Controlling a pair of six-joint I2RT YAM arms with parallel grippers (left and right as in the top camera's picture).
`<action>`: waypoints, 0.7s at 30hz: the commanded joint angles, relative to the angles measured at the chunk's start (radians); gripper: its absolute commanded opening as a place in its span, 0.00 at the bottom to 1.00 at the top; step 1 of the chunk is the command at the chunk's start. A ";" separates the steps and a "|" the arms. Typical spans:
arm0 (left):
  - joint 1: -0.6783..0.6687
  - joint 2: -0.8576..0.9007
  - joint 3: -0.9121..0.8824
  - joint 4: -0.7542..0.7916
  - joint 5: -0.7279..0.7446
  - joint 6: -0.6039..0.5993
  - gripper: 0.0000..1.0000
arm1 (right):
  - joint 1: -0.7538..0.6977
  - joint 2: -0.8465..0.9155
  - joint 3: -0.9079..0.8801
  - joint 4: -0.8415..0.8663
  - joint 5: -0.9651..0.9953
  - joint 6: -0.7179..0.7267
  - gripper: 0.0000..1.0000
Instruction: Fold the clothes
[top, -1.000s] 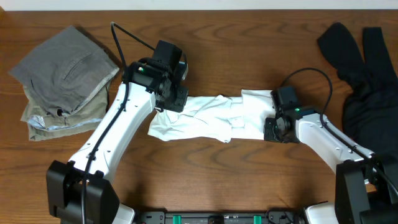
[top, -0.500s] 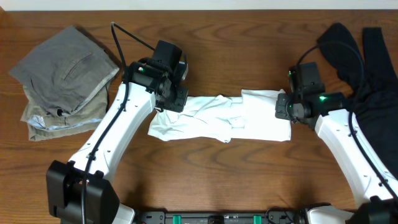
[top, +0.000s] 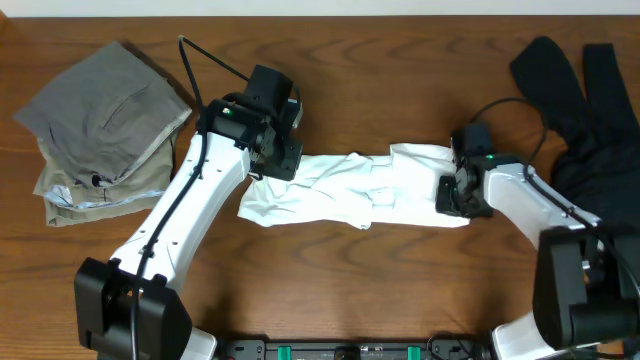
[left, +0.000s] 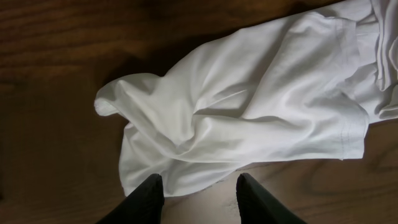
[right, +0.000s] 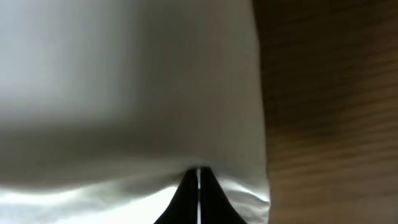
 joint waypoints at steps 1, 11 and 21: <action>0.002 -0.013 0.000 -0.010 -0.008 -0.013 0.41 | -0.005 0.034 -0.012 0.003 -0.025 -0.007 0.02; 0.066 -0.015 0.001 -0.018 -0.008 -0.013 0.41 | -0.005 -0.156 0.097 -0.104 -0.026 -0.016 0.04; 0.269 0.013 -0.017 -0.025 0.142 0.069 0.61 | -0.005 -0.332 0.130 -0.137 -0.033 -0.052 0.09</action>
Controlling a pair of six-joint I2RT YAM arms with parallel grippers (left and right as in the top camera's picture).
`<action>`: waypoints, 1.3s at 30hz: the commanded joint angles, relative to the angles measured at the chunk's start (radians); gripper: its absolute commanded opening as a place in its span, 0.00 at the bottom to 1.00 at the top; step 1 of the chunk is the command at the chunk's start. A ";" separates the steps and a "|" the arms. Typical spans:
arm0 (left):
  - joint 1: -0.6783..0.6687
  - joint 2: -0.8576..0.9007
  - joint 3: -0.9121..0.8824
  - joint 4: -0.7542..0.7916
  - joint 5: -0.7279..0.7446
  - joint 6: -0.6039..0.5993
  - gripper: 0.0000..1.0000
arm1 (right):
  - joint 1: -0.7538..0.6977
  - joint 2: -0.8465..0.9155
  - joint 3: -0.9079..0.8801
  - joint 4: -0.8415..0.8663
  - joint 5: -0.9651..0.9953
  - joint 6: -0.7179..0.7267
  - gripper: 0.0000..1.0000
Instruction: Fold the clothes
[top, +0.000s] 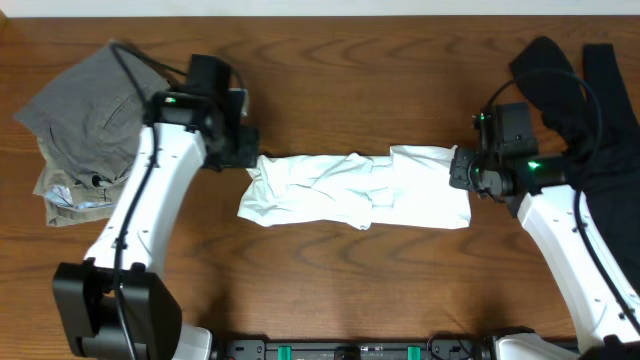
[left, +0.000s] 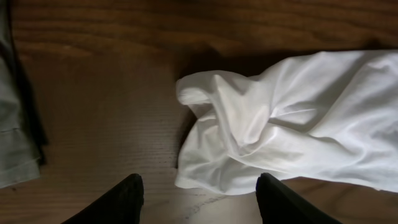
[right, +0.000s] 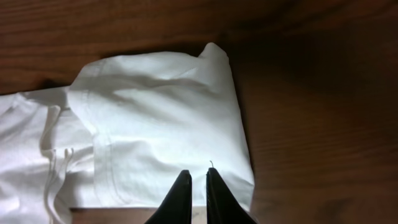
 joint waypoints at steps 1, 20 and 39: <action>0.037 0.018 -0.026 -0.006 0.117 0.069 0.61 | -0.005 0.008 0.003 -0.016 -0.007 -0.019 0.09; 0.061 0.342 -0.074 0.043 0.229 0.154 0.63 | -0.005 0.010 0.001 -0.037 -0.007 -0.019 0.15; 0.108 0.392 -0.072 -0.011 0.266 0.100 0.06 | -0.005 0.010 0.001 -0.037 -0.007 -0.019 0.16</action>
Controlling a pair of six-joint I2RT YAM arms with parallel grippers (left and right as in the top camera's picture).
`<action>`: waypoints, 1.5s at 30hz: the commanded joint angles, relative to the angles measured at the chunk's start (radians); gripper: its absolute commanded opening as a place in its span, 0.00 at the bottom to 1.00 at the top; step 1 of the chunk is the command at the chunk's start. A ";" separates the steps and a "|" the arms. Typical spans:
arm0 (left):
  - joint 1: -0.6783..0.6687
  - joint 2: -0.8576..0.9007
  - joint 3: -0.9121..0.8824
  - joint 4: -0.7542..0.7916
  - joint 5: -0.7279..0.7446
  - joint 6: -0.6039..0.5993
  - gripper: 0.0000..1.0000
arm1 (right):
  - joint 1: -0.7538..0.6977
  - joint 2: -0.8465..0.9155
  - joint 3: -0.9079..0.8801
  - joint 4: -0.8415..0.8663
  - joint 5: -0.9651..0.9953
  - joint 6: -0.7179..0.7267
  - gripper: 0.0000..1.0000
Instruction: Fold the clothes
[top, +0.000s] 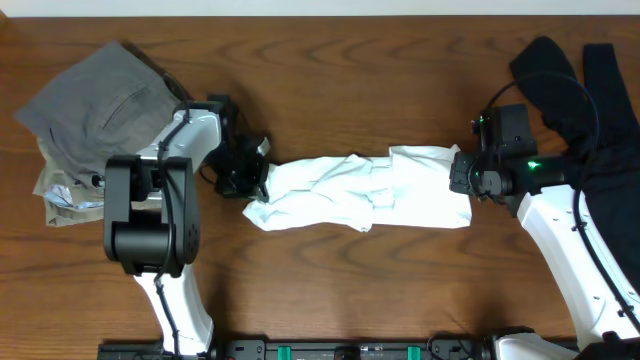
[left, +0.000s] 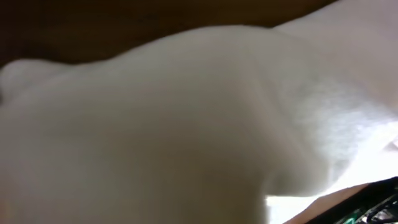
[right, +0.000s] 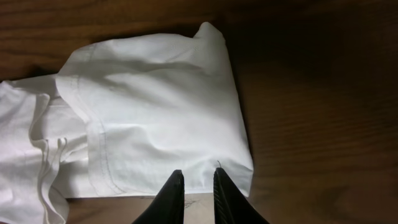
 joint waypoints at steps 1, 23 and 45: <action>0.050 -0.042 -0.002 -0.019 -0.077 -0.045 0.06 | -0.005 0.001 0.001 -0.002 -0.003 -0.013 0.16; 0.238 -0.292 0.173 -0.080 -0.171 -0.181 0.06 | -0.005 0.005 0.001 -0.023 -0.003 -0.013 0.16; -0.252 -0.303 0.188 -0.116 -0.111 -0.356 0.06 | -0.004 0.005 0.001 -0.080 -0.011 -0.012 0.16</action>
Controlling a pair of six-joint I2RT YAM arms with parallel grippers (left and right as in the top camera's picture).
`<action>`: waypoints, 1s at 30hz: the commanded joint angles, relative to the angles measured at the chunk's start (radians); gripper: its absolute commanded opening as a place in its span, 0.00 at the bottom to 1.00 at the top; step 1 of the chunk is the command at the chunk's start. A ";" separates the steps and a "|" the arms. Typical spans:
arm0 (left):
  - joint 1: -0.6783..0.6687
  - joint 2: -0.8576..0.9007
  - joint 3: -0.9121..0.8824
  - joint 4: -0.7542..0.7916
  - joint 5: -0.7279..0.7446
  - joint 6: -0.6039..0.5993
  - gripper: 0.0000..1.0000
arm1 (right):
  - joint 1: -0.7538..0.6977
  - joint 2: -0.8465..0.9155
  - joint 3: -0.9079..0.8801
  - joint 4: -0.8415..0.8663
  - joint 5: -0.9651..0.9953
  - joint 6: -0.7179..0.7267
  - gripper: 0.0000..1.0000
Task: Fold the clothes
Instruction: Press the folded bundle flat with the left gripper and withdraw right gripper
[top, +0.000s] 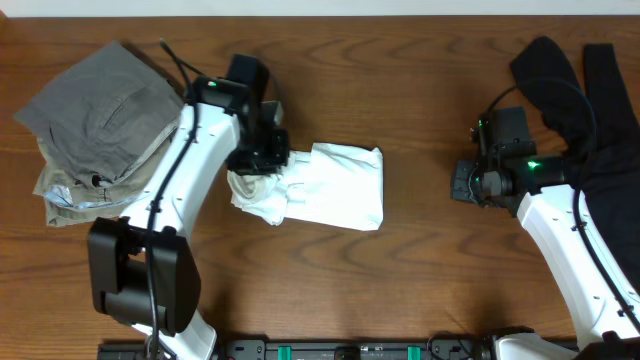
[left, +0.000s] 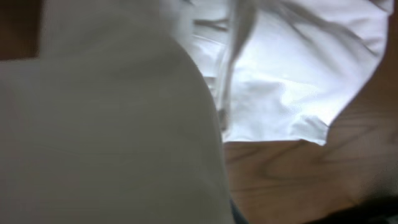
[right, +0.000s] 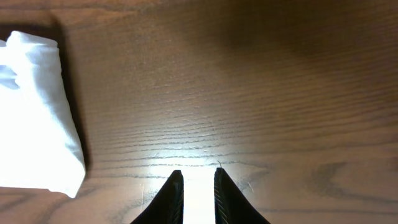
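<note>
A white garment lies crumpled left of the table's middle, its left end bunched up. My left gripper sits on that bunched end. In the left wrist view, white cloth fills the frame right up to the lens and hides the fingers, so it looks shut on the cloth. My right gripper hovers over bare wood well to the right of the garment. Its jaws stand slightly apart with nothing between them, and the garment's right edge shows at the far left of that view.
A pile of grey folded clothes sits at the back left. Black clothes lie heaped at the back right, behind my right arm. The brown wooden table shows between the garment and my right gripper.
The garment is shorter and further left: its right end, which lay under my right gripper, now ends near the middle. My left gripper is slightly further back and right. The right gripper has stayed put.
First the garment lay stretched out, with my left gripper open above its left end and the right shut on its right end. Then both grippers stood off the ends. Then the left was down on the left end. Now the garment is drawn leftward and bunched.
</note>
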 joint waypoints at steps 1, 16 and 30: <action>-0.044 -0.031 0.022 0.017 0.082 -0.046 0.06 | -0.004 0.004 0.001 -0.008 -0.004 -0.012 0.16; -0.123 -0.033 0.022 0.210 0.346 -0.050 0.06 | 0.002 0.105 -0.011 0.006 -0.004 -0.012 0.15; -0.241 -0.029 0.022 0.275 0.216 -0.050 0.22 | 0.050 0.200 -0.011 0.056 -0.011 -0.012 0.13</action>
